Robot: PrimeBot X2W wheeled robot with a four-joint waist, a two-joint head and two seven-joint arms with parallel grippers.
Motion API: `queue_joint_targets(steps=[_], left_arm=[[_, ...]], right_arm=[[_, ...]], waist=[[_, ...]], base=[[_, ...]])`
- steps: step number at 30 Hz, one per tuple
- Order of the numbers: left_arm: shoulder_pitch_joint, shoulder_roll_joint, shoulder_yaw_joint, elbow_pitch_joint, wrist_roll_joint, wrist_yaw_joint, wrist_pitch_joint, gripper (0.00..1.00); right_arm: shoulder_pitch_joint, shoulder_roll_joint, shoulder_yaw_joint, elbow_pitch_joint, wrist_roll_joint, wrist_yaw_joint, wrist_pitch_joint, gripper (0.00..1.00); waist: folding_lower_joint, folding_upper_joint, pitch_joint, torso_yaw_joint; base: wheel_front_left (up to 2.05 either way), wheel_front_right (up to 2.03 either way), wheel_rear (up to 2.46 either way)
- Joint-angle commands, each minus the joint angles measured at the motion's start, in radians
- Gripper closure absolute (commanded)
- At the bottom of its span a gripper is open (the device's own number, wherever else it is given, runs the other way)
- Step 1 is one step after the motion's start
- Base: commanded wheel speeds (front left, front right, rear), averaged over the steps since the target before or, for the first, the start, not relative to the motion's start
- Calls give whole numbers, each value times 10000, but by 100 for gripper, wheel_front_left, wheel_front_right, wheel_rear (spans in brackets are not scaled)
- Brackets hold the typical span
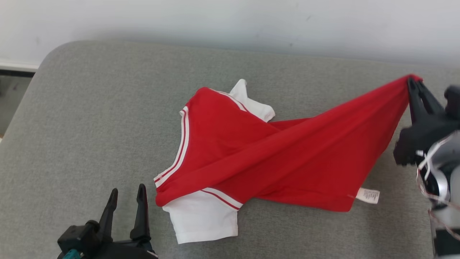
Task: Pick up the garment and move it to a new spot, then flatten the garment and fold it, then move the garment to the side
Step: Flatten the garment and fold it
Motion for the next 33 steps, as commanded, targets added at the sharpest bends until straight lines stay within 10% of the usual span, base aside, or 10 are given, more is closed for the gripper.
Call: queue_joint_targets(steps=[1,6,8,19,33], left_arm=[[-218,-46,49,59,-37,-78,-47,0],[-516,-290,-68,355,-8,-297,-109,0],[-633,-408,-102,453,27,-363,-138,0],[-521,-613,186,809,182,-502,-201,0],[-207,-470,261,500,240,-386,-97,0]], right_arm=[[-465,-189,143,307,142,-24,64,100],[-2124,-631,955,2434,466,-24,-57,96],[-2733,-628,1219,3411,671,-24,-477,0],[-3963,-745,2323,5972,1197,-24,-1621,0],[-134,-1042,794,2606,1276,-24,297,0]], waist=[[0,-1,285,303],[0,-1,695,811],[0,-1,859,1014],[0,-1,872,1321],[0,-1,364,321]], base=[[0,0,0],[0,0,0],[0,0,0],[0,0,0],[0,0,0]])
